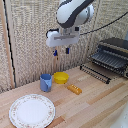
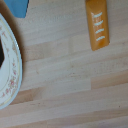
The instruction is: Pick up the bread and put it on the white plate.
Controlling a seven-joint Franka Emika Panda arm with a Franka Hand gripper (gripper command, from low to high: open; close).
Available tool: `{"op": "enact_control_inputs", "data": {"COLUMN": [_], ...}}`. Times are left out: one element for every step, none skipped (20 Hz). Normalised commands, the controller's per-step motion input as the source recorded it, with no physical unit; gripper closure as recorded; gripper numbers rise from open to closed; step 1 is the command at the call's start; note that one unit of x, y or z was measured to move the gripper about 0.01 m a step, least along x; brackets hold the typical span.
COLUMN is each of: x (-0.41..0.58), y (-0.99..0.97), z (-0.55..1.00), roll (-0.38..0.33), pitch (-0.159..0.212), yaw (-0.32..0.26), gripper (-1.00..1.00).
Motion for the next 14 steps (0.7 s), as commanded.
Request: {"op": "enact_control_inputs", "data": {"x": [-0.511,-0.446,-0.446,-0.423,-0.431,-0.429,-0.406,-0.371,-0.314,-0.191,-0.020,0.000,0.011,0.023], "y": [-0.10,-0.62,-0.62,-0.61,-0.59,-0.60,-0.58,-0.57,-0.56,-0.52,-0.44,-0.35,-0.29,-0.24], "z": [-0.29,-0.42,-0.42,-0.43,-0.42,-0.43,-0.42,-0.42,-0.43,-0.45,-0.45,-0.45,-0.45,-0.47], "roll": [0.000,0.000,0.000,0.000,0.000,0.000,0.000,0.000,0.000,0.000,0.000,0.000,0.000,-0.015], "pitch": [-0.007,0.000,0.000,0.000,0.000,0.000,0.000,0.001,0.008,0.014,0.012,0.006,0.002,0.003], "yaw": [-0.075,0.000,0.000,0.002,0.011,0.017,0.019,0.020,0.027,0.049,0.083,0.108,0.142,0.161], "gripper": [-1.00,-1.00,-1.00,-1.00,-1.00,-1.00,-1.00,-1.00,-1.00,-1.00,-1.00,-1.00,-1.00,-1.00]}}
